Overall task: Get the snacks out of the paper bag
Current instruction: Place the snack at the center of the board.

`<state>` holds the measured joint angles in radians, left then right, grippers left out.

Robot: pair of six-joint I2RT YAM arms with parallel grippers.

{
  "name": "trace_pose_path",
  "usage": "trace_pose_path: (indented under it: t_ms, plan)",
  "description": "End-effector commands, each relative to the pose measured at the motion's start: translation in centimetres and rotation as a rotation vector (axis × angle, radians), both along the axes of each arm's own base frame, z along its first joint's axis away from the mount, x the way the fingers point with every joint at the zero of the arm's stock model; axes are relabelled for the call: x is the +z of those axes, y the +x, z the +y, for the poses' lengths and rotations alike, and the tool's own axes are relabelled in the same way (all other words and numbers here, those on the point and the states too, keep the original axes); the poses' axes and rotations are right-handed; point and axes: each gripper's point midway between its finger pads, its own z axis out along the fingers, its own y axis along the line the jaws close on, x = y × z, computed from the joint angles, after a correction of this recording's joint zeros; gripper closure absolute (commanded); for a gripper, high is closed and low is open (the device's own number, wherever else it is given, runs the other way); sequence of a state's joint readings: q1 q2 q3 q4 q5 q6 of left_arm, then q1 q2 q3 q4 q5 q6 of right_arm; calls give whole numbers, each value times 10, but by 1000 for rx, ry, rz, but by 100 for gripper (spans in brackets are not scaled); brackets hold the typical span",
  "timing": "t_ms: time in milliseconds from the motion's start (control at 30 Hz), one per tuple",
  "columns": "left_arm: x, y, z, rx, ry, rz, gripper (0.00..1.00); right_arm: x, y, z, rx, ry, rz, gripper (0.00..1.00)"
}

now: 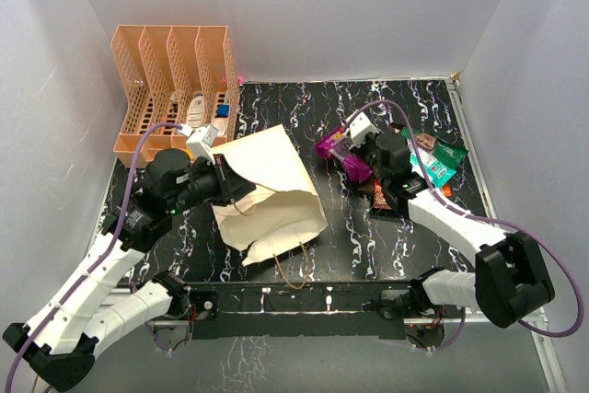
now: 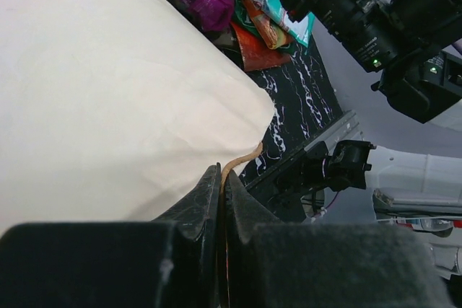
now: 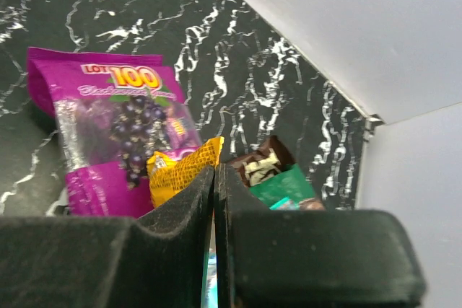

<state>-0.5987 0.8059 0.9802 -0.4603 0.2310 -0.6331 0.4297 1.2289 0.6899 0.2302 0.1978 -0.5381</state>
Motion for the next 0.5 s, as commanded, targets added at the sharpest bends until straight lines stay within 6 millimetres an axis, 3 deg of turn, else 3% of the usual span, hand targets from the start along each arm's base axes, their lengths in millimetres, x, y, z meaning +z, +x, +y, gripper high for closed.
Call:
trace_pose_path:
  t_ms: [0,100,233,333,467]
  plan:
    - [20,-9,-5,-68,-44,-69,100,12,-16,15,49,201,-36,93]
    - [19,-13,-8,-108,-52,-93,100,-8,-33,13,41,260,26,91]
    - [17,-23,-12,-171,-69,-120,100,-24,-42,4,-13,282,70,62]
    - [18,-25,-9,-169,-64,-132,100,-14,-45,10,26,288,80,49]
    - [18,-23,-3,-124,-51,-124,100,25,-66,49,274,351,62,38]
